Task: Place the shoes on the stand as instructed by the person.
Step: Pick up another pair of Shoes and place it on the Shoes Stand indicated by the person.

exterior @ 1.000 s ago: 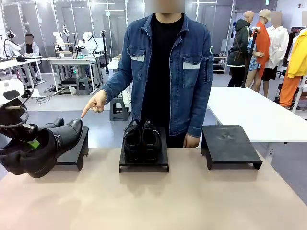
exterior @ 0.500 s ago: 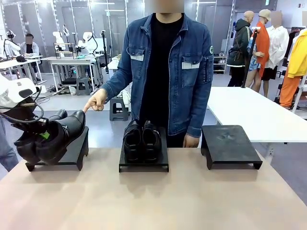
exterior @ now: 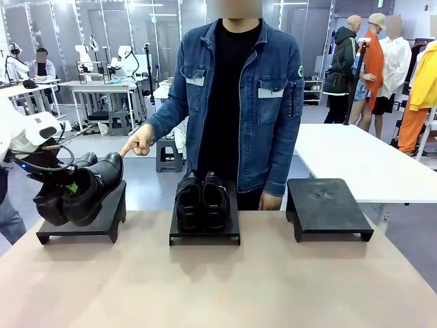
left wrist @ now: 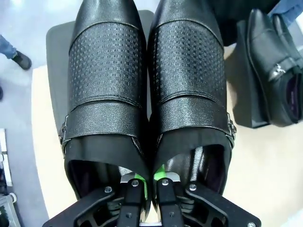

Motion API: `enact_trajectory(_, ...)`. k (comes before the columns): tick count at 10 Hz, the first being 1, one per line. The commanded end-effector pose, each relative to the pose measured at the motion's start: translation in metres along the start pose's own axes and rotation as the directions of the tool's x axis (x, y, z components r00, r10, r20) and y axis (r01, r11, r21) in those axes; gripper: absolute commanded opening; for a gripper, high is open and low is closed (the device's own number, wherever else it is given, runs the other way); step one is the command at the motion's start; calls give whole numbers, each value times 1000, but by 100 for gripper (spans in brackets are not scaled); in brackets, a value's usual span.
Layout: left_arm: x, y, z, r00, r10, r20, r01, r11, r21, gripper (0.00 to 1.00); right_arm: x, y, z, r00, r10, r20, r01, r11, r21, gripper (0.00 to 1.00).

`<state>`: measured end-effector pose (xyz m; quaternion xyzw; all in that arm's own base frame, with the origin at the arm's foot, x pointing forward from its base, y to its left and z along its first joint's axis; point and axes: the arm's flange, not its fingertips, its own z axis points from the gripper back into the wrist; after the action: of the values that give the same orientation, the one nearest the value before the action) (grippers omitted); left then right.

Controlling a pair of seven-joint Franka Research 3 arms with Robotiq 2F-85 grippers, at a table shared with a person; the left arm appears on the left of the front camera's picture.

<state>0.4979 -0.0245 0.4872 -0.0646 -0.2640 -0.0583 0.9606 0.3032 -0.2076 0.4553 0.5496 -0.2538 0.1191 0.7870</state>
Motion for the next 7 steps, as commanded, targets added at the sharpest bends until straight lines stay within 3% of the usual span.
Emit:
enact_trajectory(1,18,13,-13,996,29,87,-28,1000,-11,0,0,1,1,1000,13,7,-13,1000,9,100)
enact_trajectory(6,26,32,-40,995,39,88,-39,999,7,0,0,1,1,1000,13,7,-13,1000,9,100)
enact_trajectory(7,14,22,-45,998,57,39,-58,998,20,0,0,1,1,1000,13,7,-13,1000,9,100)
